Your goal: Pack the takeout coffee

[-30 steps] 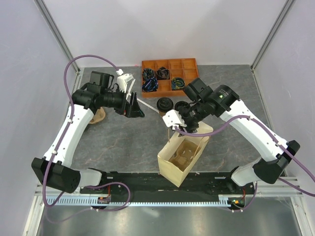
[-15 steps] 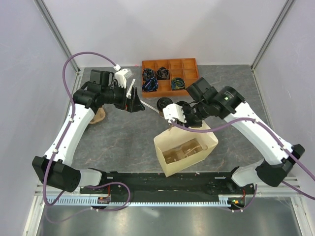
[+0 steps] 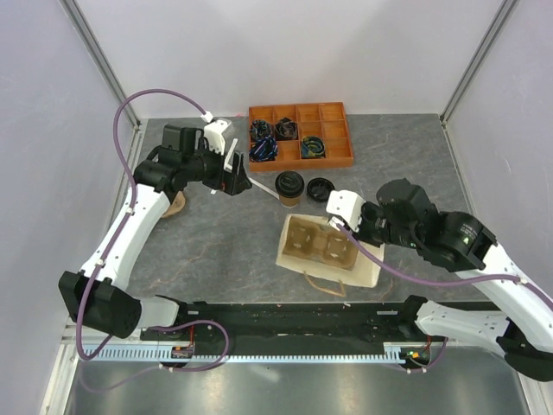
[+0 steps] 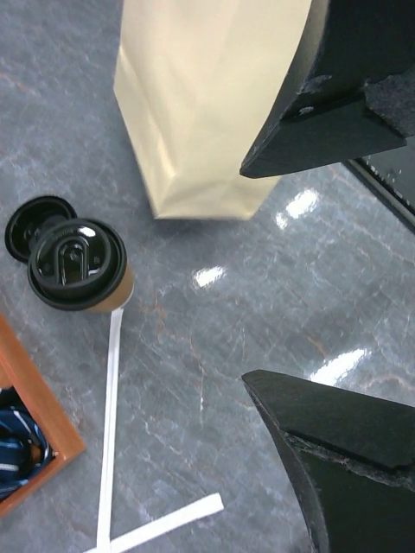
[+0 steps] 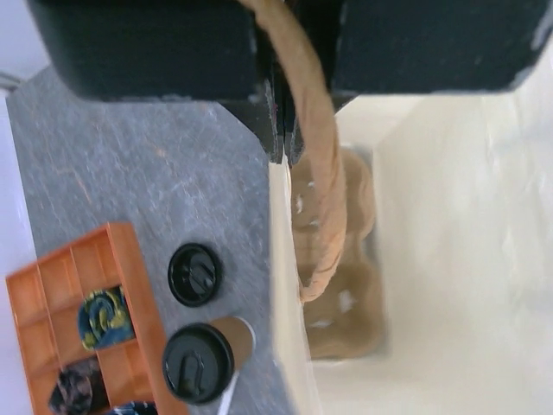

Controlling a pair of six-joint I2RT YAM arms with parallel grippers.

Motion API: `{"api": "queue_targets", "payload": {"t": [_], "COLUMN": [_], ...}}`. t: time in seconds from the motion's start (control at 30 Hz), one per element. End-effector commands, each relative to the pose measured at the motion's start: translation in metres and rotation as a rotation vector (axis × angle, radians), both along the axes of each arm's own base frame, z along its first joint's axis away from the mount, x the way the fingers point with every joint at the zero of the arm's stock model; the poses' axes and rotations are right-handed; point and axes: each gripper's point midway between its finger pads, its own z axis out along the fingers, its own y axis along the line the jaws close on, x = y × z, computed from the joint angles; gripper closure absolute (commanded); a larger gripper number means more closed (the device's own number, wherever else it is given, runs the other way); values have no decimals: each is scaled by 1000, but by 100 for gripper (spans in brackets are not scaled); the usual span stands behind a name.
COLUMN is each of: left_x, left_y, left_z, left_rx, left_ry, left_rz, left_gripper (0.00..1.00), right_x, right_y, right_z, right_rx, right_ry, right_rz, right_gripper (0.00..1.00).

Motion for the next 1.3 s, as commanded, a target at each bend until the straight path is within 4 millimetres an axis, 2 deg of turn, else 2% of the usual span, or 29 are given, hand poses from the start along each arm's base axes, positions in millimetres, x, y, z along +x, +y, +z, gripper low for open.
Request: {"api": "queue_targets", "payload": {"t": [0.0,0.07,0.27,0.47,0.57,0.8,0.9,0.93,0.97,1.03,1.07,1.13,1.17,1.23,1.27], "left_x": [8,4,-1,15,22,28,37,41,47,52,58,62,64,67,69], "left_y": [2,-2,-17,-29,-37,-76,-87,-91,-93,-102,-103,-108,-110,-114,-116], "left_z": [12,8,-8,-9,-11,-26,-33,-28,-35,-29,-38,-39,-49,-53,-63], "left_rx": [56,84,187,214,195,195,225,225,250,261,291,315,333,356,371], "left_ry": [-140,-152,-194,-193,-179,-211,-220,-238,-231,-254,-244,-248,-232,-223,-207], "left_rz": [-20,-43,-99,-104,-111,-193,-198,-207,-200,-207,-196,-195,-201,-201,-202], "left_gripper": [0,0,0,0,0,0,0,0,0,0,0,0,0,0,0], "right_x": [22,23,29,42,42,22,15,12,11,10,10,11,12,11,9], "right_y": [-15,-19,-35,-59,-64,-62,-62,-61,-61,-62,-63,-65,-66,-68,-68], "right_z": [-8,-8,9,14,7,-28,-34,-35,-35,-37,-36,-36,-36,-39,-40], "right_rx": [-16,-29,-36,-106,-135,-157,-149,-148,-144,-142,-137,-136,-136,-136,-129], "right_ry": [-87,-100,-191,-305,-312,-207,-171,-159,-156,-151,-153,-151,-149,-134,-126], "right_rz": [-193,-209,-289,-367,-372,-283,-261,-252,-249,-247,-251,-268,-274,-283,-284], "right_gripper": [100,100,100,100,100,100,100,100,100,100,100,100,100,100,100]}}
